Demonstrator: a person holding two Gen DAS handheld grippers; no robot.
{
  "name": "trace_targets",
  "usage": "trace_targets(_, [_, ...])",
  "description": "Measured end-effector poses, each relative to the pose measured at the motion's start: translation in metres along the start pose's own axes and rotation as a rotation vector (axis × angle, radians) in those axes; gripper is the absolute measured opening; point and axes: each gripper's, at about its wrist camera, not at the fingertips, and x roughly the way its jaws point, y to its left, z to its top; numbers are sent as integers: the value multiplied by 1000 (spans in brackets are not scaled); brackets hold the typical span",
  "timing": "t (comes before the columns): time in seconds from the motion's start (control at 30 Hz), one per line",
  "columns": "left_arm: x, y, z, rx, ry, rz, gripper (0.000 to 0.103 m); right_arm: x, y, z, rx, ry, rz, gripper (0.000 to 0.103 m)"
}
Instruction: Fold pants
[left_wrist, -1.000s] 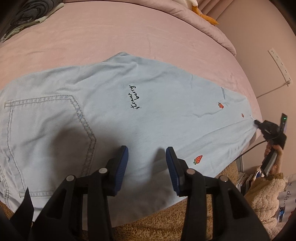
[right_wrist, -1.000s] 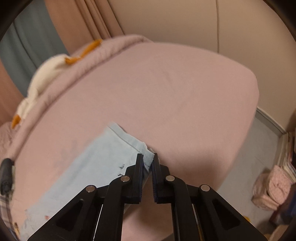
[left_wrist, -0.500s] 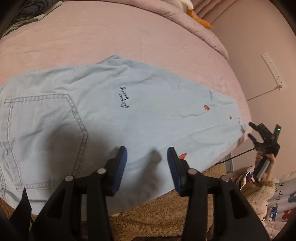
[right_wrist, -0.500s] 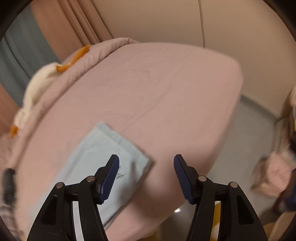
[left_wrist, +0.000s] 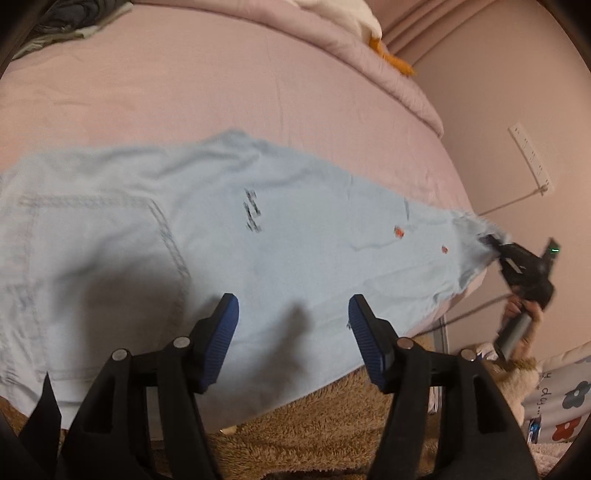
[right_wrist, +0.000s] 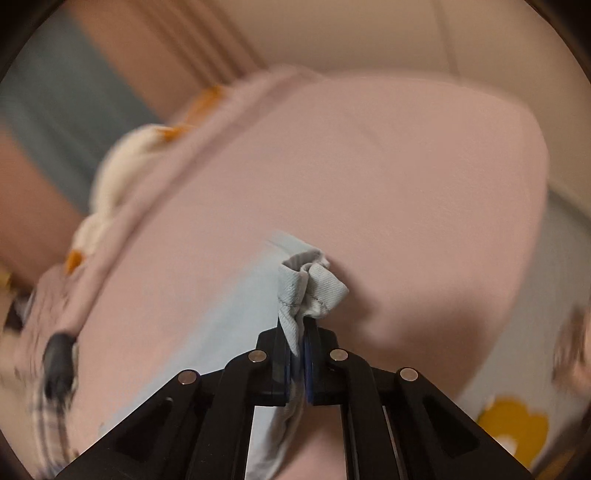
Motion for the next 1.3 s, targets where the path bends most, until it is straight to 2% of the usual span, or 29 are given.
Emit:
trace_targets(0.1, [-10,6,6,-15,-31,-10,64,-35,73,-6,-214,-45,87,7])
trace_targets(0.17, [-13,11,8,-34,-43,-10,64,-49,131,-29,-407,-40,161,7])
trace_targets(0.2, [-14,13,9,-42,-46,-11,64,-49,148,-39,-461,-27,180,7])
trace_targets(0.3, [-15,19,10,-59,-47,-15,64,-34,204,-90,-609,90,278,7])
trace_targets(0.4, [-12,18,9,-59,-42,-15,64,5,240,-157,-690,287,363,7])
trace_targets(0.43, [-11,18,9,-57,-36,-14,64,21,248,-173,-692,350,366,7])
trace_targets(0.47, [-9,18,9,-53,-28,-16,64,33,250,-181,-691,392,362,7])
trace_targets(0.5, [-6,16,9,-49,-20,-18,64,51,254,-201,-711,458,321,7])
trace_targets(0.57, [-1,13,10,-39,2,-19,64,64,256,-218,-737,490,262,7])
trace_targets(0.63, [3,11,12,-32,15,-24,64,66,257,-216,-703,506,280,13])
trace_targets(0.67, [4,8,13,-25,21,-36,65,65,257,-210,-671,526,307,26])
trace_targets(0.7, [6,5,14,-17,26,-51,67,60,255,-201,-619,553,356,47])
trace_targets(0.77, [10,0,19,-11,35,-75,69,48,249,-187,-572,528,396,63])
trace_targets(0.87, [23,-10,25,14,63,-102,71,27,228,-171,-548,443,356,63])
trace_targets(1.0, [53,-24,27,40,144,-145,69,18,187,-153,-447,337,197,63])
trace_targets(1.03, [63,-28,26,47,171,-149,67,22,173,-148,-404,321,127,63])
trace_targets(1.07, [69,-30,26,52,179,-142,63,24,167,-149,-386,314,99,62])
trace_targets(1.1, [73,-32,25,59,174,-122,52,28,156,-148,-357,307,63,62])
trace_targets(1.17, [76,-35,23,84,150,-72,19,33,142,-148,-313,316,32,62])
trace_targets(1.2, [77,-35,23,85,158,-67,9,37,139,-150,-287,328,20,62])
trace_targets(1.3, [67,-33,21,48,149,-64,7,43,126,-153,-227,355,15,62])
